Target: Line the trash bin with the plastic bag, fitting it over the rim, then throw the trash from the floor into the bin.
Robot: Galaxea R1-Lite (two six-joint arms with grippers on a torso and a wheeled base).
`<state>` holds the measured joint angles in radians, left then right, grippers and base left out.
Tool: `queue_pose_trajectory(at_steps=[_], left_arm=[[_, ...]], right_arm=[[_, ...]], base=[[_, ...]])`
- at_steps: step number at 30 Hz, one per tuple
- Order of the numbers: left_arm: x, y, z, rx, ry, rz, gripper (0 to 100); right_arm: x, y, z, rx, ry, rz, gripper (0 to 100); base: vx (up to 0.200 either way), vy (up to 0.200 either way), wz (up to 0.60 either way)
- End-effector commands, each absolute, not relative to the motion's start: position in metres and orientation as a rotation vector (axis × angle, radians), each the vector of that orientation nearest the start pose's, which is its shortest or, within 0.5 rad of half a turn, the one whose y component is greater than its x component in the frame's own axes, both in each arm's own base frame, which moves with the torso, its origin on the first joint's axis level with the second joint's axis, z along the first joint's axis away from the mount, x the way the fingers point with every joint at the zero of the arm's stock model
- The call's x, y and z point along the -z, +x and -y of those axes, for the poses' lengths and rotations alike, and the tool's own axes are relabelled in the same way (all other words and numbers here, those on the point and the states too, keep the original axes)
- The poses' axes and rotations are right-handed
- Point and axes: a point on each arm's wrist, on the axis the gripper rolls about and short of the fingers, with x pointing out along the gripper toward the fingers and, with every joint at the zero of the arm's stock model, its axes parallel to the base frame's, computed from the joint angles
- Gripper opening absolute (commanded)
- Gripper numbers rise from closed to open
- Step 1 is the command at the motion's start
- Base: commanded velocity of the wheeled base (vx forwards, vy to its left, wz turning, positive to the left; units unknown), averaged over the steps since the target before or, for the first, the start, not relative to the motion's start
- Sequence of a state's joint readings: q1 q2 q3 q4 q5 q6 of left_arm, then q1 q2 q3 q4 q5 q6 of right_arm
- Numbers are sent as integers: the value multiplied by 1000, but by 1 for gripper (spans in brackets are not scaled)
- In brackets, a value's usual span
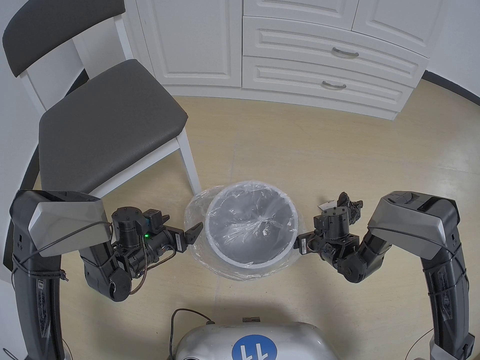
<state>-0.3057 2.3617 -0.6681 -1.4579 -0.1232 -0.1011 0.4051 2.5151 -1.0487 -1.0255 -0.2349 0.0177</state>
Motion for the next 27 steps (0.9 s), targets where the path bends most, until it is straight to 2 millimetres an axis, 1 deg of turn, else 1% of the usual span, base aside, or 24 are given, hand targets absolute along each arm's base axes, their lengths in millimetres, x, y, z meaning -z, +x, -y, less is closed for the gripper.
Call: queue_pose_trajectory(at_steps=[1, 4, 12, 22, 27], left_arm=[[-8, 348, 112, 413, -79, -248, 100], [-8, 348, 111, 410, -79, -247, 100], [-5, 348, 111, 410, -75, -254, 100], [-4, 349, 111, 408, -75, -257, 100], [-3, 350, 109, 402, -75, -259, 100]], right_arm=[[60, 409, -166, -187, -115, -441, 100], [68, 412, -167, -191, -120, -457, 100], [66, 421, -158, -157, -141, -551, 100], [64, 425, -153, -130, -146, -550, 100], [62, 435, -146, -17, -184, -575, 100]], base=[[0, 0, 0], [0, 0, 0], [0, 0, 0], [0, 0, 0], [0, 0, 0]])
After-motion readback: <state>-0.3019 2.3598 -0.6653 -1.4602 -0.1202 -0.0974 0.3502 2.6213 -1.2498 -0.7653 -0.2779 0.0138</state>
